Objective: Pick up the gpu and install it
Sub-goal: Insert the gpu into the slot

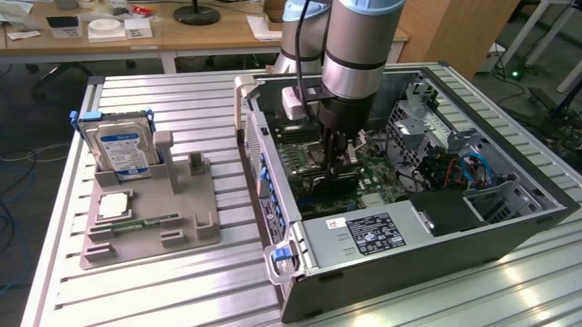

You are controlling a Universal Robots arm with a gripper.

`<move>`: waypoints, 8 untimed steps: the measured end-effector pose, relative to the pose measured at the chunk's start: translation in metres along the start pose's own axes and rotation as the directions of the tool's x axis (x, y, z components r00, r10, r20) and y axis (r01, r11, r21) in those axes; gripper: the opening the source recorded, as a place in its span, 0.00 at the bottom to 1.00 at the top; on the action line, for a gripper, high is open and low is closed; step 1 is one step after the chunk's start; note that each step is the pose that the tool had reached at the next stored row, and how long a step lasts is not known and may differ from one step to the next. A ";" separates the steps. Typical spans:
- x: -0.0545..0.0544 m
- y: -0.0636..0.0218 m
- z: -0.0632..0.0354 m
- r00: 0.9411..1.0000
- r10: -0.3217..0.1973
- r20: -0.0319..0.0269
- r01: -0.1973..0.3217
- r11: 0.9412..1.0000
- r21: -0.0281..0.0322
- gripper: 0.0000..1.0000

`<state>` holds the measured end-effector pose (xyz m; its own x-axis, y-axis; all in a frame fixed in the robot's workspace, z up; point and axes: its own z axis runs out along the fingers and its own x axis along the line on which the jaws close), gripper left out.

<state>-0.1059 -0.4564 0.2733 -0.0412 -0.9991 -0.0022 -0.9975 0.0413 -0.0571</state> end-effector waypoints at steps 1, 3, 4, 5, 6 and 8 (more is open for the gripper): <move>0.000 0.0000 0.0000 1.000 0.000 0.000 0.000 1.000 0.000 0.27; 0.000 0.0000 -0.0001 1.000 0.000 0.000 0.000 1.000 0.000 0.16; 0.000 0.0000 -0.0001 1.000 0.000 0.000 0.000 1.000 0.000 0.16; 0.000 0.0000 -0.0001 1.000 0.000 0.000 0.000 1.000 0.000 0.10; 0.000 0.0000 -0.0001 1.000 0.000 0.000 0.000 1.000 0.000 0.10; 0.000 0.0000 -0.0001 1.000 0.000 0.000 0.000 1.000 0.000 0.11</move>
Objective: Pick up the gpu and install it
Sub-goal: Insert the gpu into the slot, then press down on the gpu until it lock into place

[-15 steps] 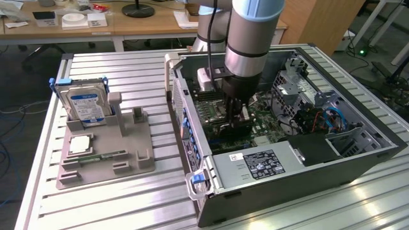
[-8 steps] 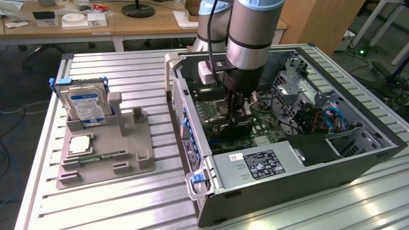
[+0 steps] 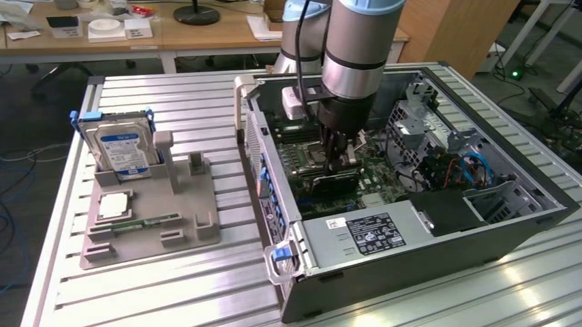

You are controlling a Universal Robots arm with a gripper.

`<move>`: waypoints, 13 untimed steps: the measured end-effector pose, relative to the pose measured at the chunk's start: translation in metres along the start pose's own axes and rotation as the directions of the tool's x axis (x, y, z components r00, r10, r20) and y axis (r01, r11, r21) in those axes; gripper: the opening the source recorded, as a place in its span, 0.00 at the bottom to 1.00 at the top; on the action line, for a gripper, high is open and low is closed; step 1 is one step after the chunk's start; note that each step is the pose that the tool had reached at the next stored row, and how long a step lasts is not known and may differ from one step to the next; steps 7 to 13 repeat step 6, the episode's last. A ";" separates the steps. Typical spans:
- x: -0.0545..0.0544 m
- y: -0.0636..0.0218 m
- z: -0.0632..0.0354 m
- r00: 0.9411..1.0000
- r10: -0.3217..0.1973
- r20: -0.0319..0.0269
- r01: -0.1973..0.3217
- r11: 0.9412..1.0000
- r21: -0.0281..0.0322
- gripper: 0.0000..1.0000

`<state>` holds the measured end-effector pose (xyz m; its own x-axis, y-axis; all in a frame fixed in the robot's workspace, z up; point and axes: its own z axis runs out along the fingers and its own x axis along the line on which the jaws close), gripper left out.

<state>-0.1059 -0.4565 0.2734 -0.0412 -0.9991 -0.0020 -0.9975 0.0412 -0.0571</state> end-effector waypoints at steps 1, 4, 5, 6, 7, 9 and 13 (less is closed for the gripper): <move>0.000 0.0000 0.0000 1.000 0.000 0.000 0.000 1.000 0.000 0.11; 0.000 0.0000 0.0000 1.000 0.000 0.000 0.000 1.000 0.000 0.11; 0.000 0.0000 0.0000 1.000 0.000 0.000 0.000 1.000 0.000 0.11; 0.000 0.0000 0.0000 1.000 0.000 0.000 0.000 1.000 0.000 0.11; 0.000 0.0000 0.0000 1.000 0.000 0.000 0.000 1.000 0.000 0.11; 0.000 0.0000 0.0000 1.000 0.000 0.000 0.000 1.000 0.000 0.11; 0.000 0.0000 0.0000 1.000 0.000 0.000 0.000 1.000 0.000 0.11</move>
